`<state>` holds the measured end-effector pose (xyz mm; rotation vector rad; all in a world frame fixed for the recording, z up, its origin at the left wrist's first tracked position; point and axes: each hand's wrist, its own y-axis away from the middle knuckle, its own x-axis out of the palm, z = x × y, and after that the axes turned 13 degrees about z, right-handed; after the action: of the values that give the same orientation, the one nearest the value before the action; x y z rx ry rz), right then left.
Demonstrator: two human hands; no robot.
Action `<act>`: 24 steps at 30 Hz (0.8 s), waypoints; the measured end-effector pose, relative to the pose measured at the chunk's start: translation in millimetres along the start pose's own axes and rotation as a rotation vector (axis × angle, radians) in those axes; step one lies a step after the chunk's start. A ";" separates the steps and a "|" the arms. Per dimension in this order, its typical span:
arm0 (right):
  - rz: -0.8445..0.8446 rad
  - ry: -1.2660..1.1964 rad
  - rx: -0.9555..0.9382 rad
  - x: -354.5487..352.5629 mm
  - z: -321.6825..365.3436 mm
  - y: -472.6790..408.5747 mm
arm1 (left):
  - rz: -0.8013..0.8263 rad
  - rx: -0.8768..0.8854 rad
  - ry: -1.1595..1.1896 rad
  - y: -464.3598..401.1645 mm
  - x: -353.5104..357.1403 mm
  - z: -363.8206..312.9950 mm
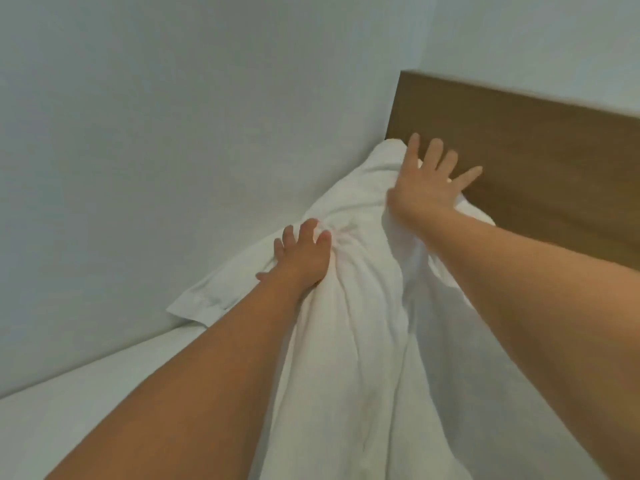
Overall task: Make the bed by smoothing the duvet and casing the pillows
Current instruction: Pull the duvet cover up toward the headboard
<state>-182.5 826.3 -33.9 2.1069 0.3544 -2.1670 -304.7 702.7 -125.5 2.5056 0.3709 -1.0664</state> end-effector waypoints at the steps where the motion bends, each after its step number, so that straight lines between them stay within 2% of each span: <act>1: 0.018 0.022 -0.119 42.6 -6.2 4.3 | 0.098 -0.060 -0.070 -21.8 14.0 17.8; 3: 0.105 0.000 -0.331 136.4 -25.6 21.4 | 0.152 -0.130 -0.192 -44.9 50.3 46.4; 4: 0.134 -0.018 -0.367 176.8 -34.4 29.1 | 0.123 -0.139 -0.258 -51.7 70.5 56.2; 6: 0.066 -0.053 -0.384 233.6 -37.5 23.3 | 0.014 -0.164 -0.350 -59.9 105.4 66.5; 9: -0.107 -0.081 -0.396 261.7 -24.4 -2.2 | -0.061 -0.173 -0.387 -83.3 124.4 77.5; 11: -0.145 -0.073 -0.395 268.5 -21.3 -11.9 | -0.062 -0.128 -0.423 -84.2 123.6 81.7; 13: -0.149 -0.058 -0.384 272.3 -24.7 -11.0 | -0.132 -0.039 -0.322 -72.1 122.4 78.9; 15: -0.124 -0.033 -0.382 272.3 -28.0 -10.2 | -0.342 0.028 -0.049 -50.0 115.4 70.7; 17: -0.110 -0.049 -0.377 270.3 -29.0 -12.5 | -0.494 -0.081 0.294 -28.3 95.2 70.8; 18: -0.114 -0.064 -0.380 269.0 -29.6 -12.3 | -0.466 -0.251 0.297 -18.5 88.1 81.5; 20: -0.107 -0.094 -0.401 264.8 -31.8 -8.9 | -0.182 -0.612 0.099 15.3 84.6 103.4; 21: -0.088 -0.103 -0.405 262.4 -34.2 -6.4 | -0.039 -0.642 0.009 33.7 86.4 109.5; 22: -0.066 -0.110 -0.407 260.1 -37.4 -4.1 | 0.023 -0.582 -0.091 48.6 83.5 112.2; 23: -0.051 -0.123 -0.413 256.8 -39.3 -1.7 | -0.037 -0.520 -0.120 58.7 69.5 107.6; 24: -0.047 -0.142 -0.421 253.0 -39.8 -0.2 | -0.189 -0.498 -0.141 60.0 43.2 97.9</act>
<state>-153.7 858.8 -286.3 1.7238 0.7743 -2.0282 -313.9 609.0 -204.4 1.9735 0.7424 -1.0569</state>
